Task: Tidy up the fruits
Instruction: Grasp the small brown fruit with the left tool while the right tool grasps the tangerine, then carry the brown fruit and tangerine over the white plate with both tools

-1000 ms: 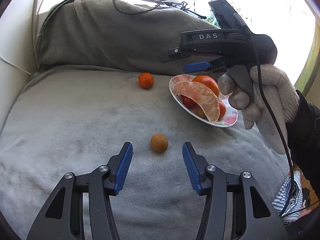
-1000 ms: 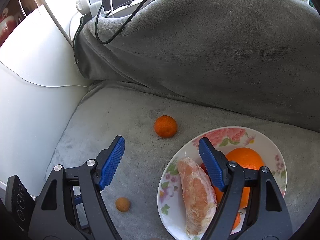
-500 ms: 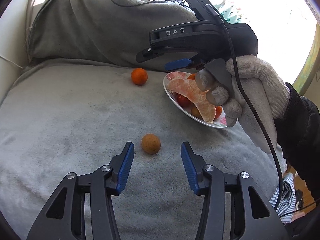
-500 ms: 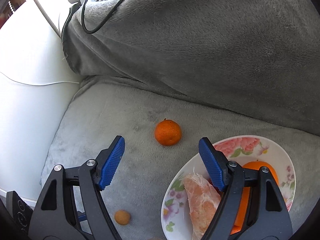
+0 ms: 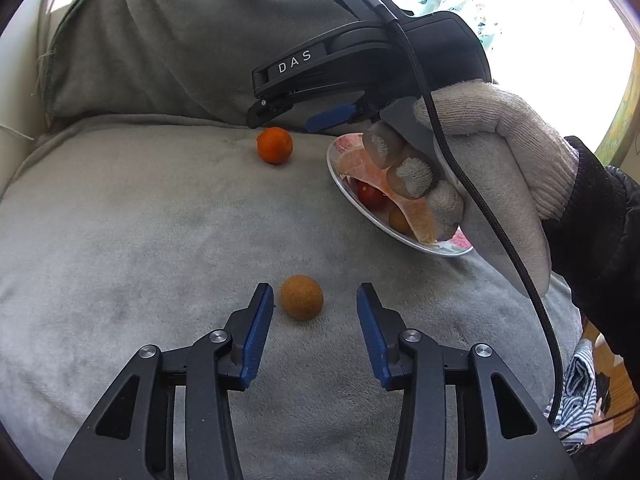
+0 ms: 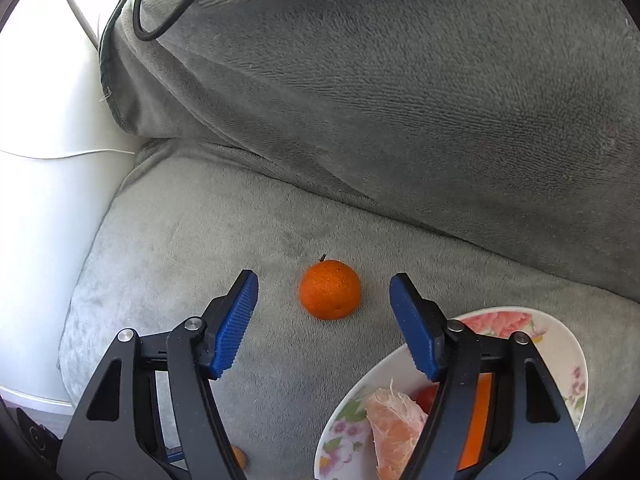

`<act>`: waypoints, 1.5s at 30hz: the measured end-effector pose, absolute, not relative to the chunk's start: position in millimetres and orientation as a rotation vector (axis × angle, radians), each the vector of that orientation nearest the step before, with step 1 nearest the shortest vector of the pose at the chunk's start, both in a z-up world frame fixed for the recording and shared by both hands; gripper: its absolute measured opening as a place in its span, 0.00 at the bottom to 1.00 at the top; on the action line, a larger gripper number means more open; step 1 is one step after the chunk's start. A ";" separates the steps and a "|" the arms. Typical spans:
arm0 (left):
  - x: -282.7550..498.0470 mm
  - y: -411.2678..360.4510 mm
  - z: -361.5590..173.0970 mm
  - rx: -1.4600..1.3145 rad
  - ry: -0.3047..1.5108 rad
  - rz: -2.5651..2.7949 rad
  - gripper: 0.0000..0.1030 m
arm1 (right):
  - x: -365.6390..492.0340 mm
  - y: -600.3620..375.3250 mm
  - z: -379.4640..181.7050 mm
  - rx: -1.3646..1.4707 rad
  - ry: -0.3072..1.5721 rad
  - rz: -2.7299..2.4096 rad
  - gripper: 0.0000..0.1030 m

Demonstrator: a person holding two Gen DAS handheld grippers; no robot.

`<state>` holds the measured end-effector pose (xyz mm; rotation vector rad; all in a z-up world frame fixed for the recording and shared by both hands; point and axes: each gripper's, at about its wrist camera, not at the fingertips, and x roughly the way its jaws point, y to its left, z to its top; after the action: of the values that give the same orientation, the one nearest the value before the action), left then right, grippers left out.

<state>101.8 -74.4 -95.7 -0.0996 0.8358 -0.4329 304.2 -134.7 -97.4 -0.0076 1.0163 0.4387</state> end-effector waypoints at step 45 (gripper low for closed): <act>92.0 -81.8 -90.7 -0.064 0.817 -0.395 0.23 | 266.1 -161.3 -79.0 -0.025 0.949 0.466 0.36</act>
<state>92.0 -81.8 -90.8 -0.0635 0.8170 -0.3947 266.1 -161.3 -79.0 -0.0253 0.9490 0.4657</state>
